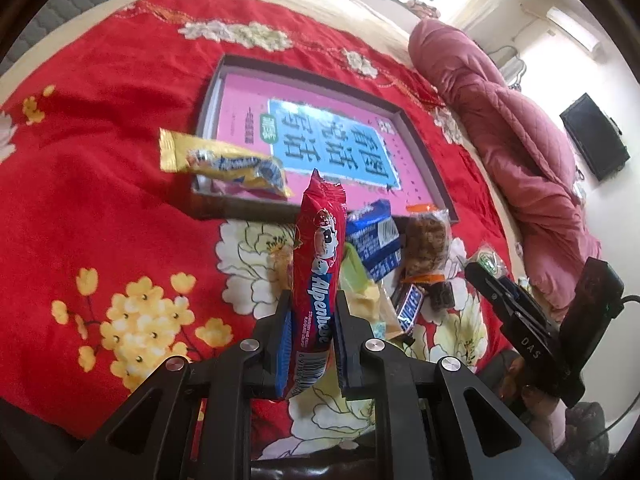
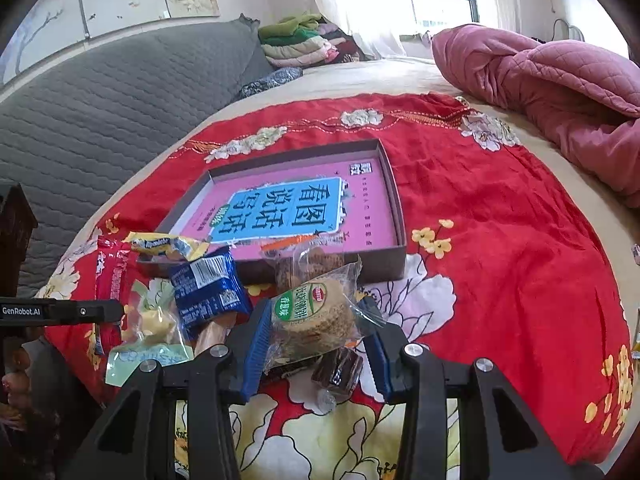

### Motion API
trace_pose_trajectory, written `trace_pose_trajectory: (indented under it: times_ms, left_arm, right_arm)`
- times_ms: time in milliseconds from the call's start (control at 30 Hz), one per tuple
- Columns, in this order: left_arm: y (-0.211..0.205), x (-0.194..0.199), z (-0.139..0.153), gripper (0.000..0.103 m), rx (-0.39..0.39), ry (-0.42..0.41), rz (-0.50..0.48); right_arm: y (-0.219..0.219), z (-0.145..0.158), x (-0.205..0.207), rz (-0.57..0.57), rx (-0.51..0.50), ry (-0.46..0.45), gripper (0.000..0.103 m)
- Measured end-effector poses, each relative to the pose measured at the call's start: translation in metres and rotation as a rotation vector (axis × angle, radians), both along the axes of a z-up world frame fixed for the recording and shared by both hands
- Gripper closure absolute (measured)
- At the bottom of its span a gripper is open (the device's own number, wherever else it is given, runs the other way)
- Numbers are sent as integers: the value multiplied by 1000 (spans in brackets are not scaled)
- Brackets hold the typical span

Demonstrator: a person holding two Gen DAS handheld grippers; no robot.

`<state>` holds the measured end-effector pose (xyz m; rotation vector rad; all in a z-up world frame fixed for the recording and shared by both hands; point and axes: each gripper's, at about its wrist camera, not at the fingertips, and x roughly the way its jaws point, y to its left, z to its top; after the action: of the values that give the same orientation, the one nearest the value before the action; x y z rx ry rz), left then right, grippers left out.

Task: Organize snacks
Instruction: 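Carry the red Alpenliebe stick onto the tray and release it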

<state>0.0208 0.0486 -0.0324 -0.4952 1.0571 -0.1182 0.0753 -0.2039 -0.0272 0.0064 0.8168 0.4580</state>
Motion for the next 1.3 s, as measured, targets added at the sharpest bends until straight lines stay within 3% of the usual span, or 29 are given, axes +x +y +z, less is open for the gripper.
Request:
trace_pose_trajectory:
  times_ms: [533, 1300]
  left_arm:
    - [-1, 15, 19, 85, 35, -49, 13]
    - [-5, 75, 30, 85, 52, -103, 49]
  right_arm:
    - [0, 14, 9, -9, 68, -49, 59]
    - [7, 23, 65, -55, 113, -96, 59]
